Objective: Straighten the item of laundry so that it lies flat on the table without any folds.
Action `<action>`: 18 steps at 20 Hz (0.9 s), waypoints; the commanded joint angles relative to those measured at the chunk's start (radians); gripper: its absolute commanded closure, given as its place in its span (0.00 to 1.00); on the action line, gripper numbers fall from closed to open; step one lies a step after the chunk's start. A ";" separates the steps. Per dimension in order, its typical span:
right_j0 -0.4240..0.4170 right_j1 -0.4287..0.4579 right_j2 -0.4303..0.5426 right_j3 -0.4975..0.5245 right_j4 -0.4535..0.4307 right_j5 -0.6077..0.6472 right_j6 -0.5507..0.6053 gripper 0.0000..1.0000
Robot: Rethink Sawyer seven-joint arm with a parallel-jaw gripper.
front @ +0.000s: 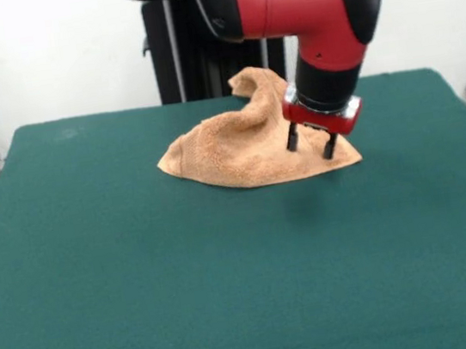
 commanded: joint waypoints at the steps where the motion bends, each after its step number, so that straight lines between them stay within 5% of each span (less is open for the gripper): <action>1: -0.063 -0.046 0.072 0.096 -0.111 -0.294 0.018 0.00; 6: -0.086 -0.019 0.079 0.078 -0.140 -0.306 0.027 0.00; 13: -0.068 0.177 0.091 -0.099 -0.123 -0.411 0.068 0.00; 18: -0.048 0.231 0.096 -0.142 -0.093 -0.453 0.097 0.00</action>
